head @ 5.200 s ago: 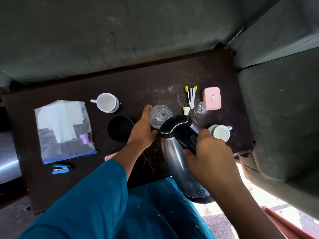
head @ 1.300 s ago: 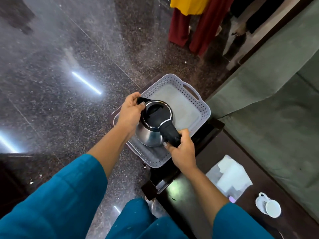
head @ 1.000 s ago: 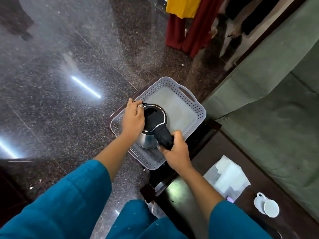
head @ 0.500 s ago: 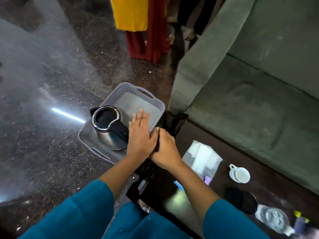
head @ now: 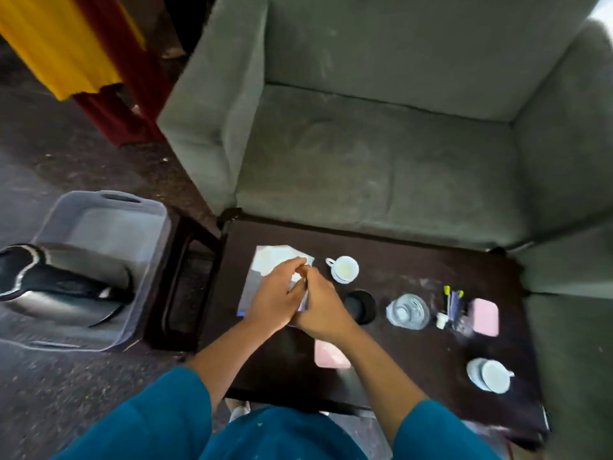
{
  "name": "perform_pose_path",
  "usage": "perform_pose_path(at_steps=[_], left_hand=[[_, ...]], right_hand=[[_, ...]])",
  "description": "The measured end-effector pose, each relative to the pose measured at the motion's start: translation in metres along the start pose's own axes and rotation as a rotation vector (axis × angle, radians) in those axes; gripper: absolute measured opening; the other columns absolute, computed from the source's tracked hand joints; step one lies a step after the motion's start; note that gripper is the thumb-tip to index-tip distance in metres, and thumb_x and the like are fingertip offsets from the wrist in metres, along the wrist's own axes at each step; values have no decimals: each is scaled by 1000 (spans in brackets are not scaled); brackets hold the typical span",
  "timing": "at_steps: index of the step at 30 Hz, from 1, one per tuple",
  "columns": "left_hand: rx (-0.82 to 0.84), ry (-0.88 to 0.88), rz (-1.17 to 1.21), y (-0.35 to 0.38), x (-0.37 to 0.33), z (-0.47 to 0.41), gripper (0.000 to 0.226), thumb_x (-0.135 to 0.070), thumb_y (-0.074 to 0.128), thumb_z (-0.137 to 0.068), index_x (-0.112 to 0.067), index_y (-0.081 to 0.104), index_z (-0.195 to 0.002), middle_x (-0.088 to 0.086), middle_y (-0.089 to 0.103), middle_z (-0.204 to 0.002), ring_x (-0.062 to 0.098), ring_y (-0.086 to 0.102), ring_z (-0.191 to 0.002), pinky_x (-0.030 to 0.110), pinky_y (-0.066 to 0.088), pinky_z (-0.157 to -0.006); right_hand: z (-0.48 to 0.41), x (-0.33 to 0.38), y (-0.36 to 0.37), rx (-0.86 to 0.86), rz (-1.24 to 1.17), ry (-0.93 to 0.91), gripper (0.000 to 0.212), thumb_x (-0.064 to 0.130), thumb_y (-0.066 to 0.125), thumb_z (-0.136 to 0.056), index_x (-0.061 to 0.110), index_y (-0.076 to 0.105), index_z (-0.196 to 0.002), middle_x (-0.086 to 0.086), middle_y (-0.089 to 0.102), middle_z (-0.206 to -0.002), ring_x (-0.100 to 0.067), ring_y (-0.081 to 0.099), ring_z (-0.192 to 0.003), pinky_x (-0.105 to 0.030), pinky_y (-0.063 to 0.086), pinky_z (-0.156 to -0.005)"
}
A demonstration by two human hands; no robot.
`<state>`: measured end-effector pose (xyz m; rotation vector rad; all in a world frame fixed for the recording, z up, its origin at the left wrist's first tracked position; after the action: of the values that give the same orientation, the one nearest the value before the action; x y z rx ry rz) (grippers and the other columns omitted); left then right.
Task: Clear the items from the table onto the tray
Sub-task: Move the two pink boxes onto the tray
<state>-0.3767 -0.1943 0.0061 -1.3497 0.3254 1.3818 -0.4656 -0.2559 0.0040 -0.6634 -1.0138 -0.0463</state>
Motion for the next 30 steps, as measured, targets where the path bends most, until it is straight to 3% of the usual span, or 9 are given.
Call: perform_pose_path(at_steps=[3, 5, 7, 9, 12, 17, 21, 26, 30], left_hand=[[120, -7, -13, 41, -6, 4, 40, -17, 51, -92, -14, 45, -132, 5, 55, -132, 18, 52, -122, 37, 42, -103], [172, 11, -54, 64, -5, 8, 36, -21, 51, -92, -16, 49, -127, 3, 59, -127, 8, 53, -110, 17, 45, -90], [222, 9, -80, 87, -5, 9, 34, -20, 51, -92, -14, 51, -126, 4, 60, -126, 2, 50, -103, 3, 37, -80], [273, -9, -97, 107, -7, 11, 35, -16, 51, -92, -13, 51, -126, 7, 61, -125, 2, 51, -102, 9, 38, -83], [351, -19, -112, 137, -12, 10, 36, -10, 51, -90, -10, 51, -126, 10, 62, -122, 8, 55, -102, 17, 40, -88], [409, -18, -131, 171, -16, 7, 36, -11, 54, -89, -11, 51, -125, 11, 62, -117, 9, 56, -96, 8, 39, -77], [411, -36, -121, 184, -14, 2, 36, -14, 56, -88, -13, 52, -124, 8, 63, -115, 9, 58, -94, 17, 40, -82], [388, -33, -119, 185, -12, -2, 36, -15, 56, -88, -13, 53, -123, 7, 63, -114, 10, 58, -94, 20, 42, -84], [414, -5, -133, 181, -12, 0, 35, -15, 56, -88, -13, 53, -123, 8, 63, -115, 9, 58, -93, 15, 41, -80]], right_hand=[[24, -39, -28, -70, -90, 73, 52, 16, 69, -68, 24, 46, -114, 7, 60, -109, -14, 58, -102, -26, 48, -81], [39, -63, -44, -98, -102, 129, 49, 22, 72, -70, 25, 48, -113, 12, 57, -108, -9, 55, -101, -18, 43, -79], [53, -90, -57, -119, -84, 189, 48, 25, 73, -73, 20, 50, -115, 6, 58, -113, -11, 55, -105, -25, 45, -87], [66, -110, -65, -144, -104, 231, 42, 24, 71, -76, 16, 54, -113, -1, 61, -113, -16, 57, -105, -32, 47, -91], [84, -136, -72, -162, -164, 285, 33, 24, 70, -79, 18, 56, -109, 1, 62, -105, -14, 60, -97, -23, 47, -84], [102, -168, -80, -198, -219, 360, 30, 23, 68, -81, 18, 56, -108, 5, 60, -97, -13, 61, -91, -26, 49, -85], [108, -186, -88, -235, -241, 408, 30, 20, 69, -80, 16, 58, -107, 3, 60, -93, -18, 63, -89, -37, 51, -90], [107, -197, -93, -236, -209, 444, 28, 23, 69, -79, 18, 59, -105, 4, 60, -91, -18, 64, -89, -41, 51, -90], [103, -195, -97, -265, -206, 447, 26, 21, 69, -79, 18, 59, -103, 4, 60, -89, -17, 64, -86, -42, 51, -89]])
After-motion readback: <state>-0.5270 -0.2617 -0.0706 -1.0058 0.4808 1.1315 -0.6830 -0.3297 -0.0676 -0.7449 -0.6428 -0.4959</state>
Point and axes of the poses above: each hand's wrist, its own z-axis away from the middle knuckle, its own y-axis out of the palm, x = y × z, the point moved 1 cm from there along -z, towards the middle knuckle
